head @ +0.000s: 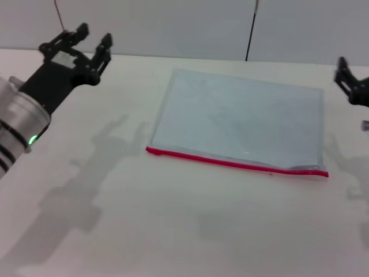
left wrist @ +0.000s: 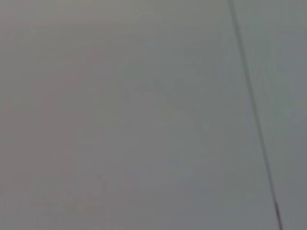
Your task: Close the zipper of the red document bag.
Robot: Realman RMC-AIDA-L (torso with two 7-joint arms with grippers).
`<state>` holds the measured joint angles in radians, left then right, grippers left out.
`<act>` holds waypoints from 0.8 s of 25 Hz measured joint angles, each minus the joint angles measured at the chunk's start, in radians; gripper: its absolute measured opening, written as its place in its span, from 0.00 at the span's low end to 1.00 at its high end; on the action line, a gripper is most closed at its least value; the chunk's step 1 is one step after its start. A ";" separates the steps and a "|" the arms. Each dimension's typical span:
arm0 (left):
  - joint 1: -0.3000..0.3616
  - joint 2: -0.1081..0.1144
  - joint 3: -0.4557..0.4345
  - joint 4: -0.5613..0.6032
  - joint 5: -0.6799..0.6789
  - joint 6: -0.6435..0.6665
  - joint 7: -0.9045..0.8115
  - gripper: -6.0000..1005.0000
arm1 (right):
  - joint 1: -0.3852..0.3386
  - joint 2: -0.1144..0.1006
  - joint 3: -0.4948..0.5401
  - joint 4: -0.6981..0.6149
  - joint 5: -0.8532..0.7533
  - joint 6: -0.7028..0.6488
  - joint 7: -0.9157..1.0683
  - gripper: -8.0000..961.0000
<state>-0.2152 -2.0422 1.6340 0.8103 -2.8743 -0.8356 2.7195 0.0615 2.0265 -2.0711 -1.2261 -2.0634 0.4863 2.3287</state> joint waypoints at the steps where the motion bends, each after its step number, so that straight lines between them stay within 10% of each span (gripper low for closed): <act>1: 0.010 -0.001 0.000 -0.003 -0.012 -0.005 0.016 0.49 | 0.015 0.000 -0.024 0.078 0.001 0.105 0.086 0.91; 10: -0.011 -0.004 -0.079 -0.171 -0.023 -0.097 0.063 0.49 | 0.158 0.001 -0.115 0.445 0.001 0.327 0.463 0.90; 20: -0.101 -0.006 -0.160 -0.378 -0.026 -0.253 0.063 0.49 | 0.180 0.003 -0.141 0.468 0.002 0.332 0.463 0.91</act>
<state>-0.3160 -2.0478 1.4738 0.4327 -2.9007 -1.0881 2.7826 0.2416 2.0300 -2.2123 -0.7577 -2.0616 0.8183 2.7920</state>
